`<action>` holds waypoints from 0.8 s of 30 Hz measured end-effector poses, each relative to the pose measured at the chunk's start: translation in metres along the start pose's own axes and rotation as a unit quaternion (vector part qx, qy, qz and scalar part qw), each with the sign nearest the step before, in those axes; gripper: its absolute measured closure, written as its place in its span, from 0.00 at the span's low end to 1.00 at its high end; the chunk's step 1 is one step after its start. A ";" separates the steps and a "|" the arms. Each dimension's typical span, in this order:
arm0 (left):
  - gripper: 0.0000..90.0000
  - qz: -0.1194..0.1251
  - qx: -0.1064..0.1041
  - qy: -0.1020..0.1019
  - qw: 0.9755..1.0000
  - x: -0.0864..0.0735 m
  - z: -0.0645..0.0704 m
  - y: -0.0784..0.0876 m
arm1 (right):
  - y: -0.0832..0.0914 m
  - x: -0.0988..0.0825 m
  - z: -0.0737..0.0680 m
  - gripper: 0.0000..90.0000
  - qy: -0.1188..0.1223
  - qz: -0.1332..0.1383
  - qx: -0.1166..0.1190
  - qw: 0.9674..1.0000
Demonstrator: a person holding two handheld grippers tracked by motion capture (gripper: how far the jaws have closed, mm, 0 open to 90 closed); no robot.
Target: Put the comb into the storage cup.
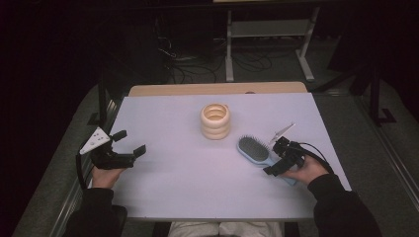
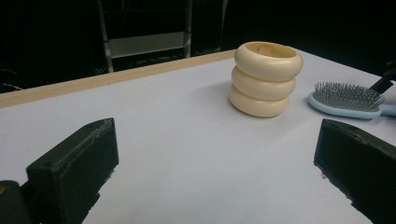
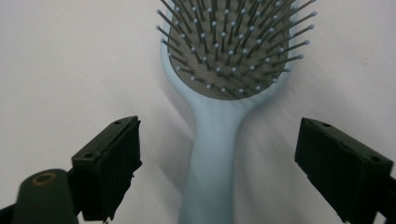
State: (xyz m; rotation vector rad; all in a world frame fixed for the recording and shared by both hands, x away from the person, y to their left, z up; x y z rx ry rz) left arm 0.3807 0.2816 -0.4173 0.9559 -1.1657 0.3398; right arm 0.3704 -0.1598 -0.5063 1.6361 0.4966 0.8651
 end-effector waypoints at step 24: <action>0.00 -0.001 -0.002 -0.004 1.000 0.000 0.000 -0.001 | -0.003 0.001 -0.001 0.58 -0.003 -0.012 -0.008 1.000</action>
Point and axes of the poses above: each handheld gripper's, and its own axes: y roughly backward along the jaws, x roughly out of its top, z roughly to its right, the point moved 9 cm from there along -y, roughly forward along the jaws, and after that the axes turned 10 degrees about -z, right-handed, at the moved point
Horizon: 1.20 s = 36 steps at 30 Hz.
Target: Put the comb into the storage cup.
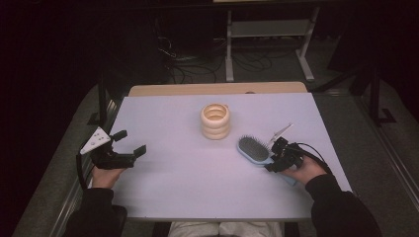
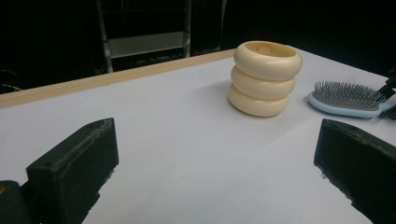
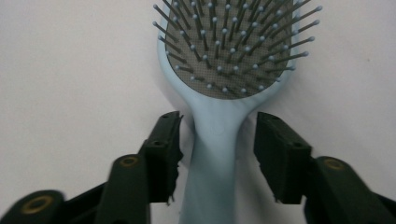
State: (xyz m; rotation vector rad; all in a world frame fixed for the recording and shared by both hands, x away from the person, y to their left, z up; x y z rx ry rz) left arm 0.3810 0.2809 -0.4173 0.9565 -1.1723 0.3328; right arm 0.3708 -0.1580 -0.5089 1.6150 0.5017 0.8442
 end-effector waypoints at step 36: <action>0.00 0.002 -0.002 -0.001 1.000 0.001 0.000 0.000 | 0.014 0.001 0.006 0.76 -0.025 0.027 0.002 0.999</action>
Point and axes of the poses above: each handheld gripper's, and its own axes: y roughly backward along the jaws, x roughly out of its top, z roughly to its right, the point moved 9 cm from there along -y, roughly forward along the jaws, and after that the axes turned 10 degrees about -z, right-handed, at the moved point
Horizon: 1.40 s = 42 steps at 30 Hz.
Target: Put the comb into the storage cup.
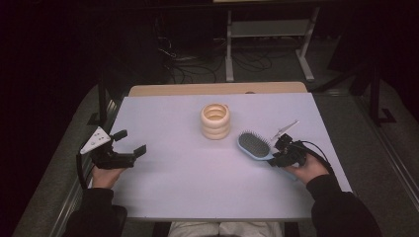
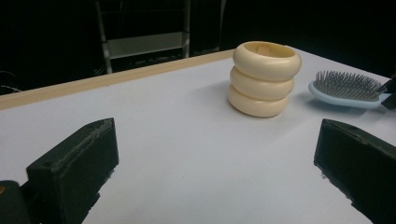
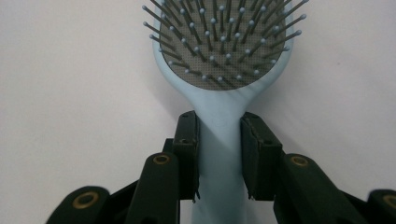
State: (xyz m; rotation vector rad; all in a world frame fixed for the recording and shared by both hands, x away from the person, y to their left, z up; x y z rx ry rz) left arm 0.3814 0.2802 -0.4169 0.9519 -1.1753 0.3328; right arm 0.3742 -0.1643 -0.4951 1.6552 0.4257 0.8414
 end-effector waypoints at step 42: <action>0.00 -0.002 -0.012 0.015 1.000 0.003 0.009 0.003 | 0.079 0.054 -0.008 0.76 0.048 0.099 -0.021 0.994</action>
Point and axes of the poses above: each handheld gripper's, and its own axes: y roughly backward along the jaws, x roughly out of its top, z roughly to its right, the point moved 9 cm from there along -y, roughly forward along the jaws, and after that the axes turned 10 degrees about -z, right-handed, at the moved point
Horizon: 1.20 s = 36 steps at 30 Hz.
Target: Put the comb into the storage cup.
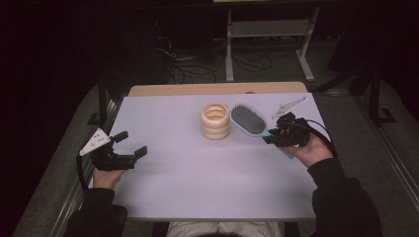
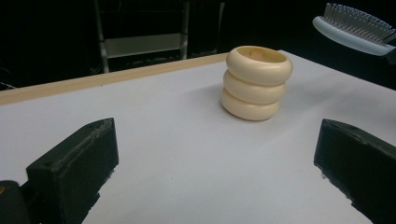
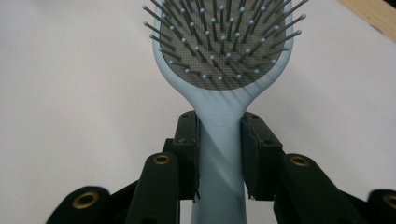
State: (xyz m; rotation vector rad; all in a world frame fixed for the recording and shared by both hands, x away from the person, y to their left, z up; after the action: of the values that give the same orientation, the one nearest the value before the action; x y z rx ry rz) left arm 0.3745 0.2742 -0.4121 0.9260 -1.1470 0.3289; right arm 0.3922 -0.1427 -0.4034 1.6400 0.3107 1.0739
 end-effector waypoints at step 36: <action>0.00 0.007 -0.040 -0.014 0.999 0.064 0.012 0.008 | 0.026 0.067 -0.018 0.76 0.057 0.034 -0.014 0.998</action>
State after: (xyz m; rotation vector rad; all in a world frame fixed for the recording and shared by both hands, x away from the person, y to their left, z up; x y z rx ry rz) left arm 0.3883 0.2560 -0.3501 0.8548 -1.1841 0.2813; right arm 0.4069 -0.0957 -0.3486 1.5763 0.3158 1.2213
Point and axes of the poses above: each handheld gripper's, and its own axes: y roughly backward along the jaws, x roughly out of its top, z roughly to its right, the point moved 9 cm from there along -y, roughly forward along the jaws, and after that the axes turned 10 degrees about -z, right-handed, at the moved point
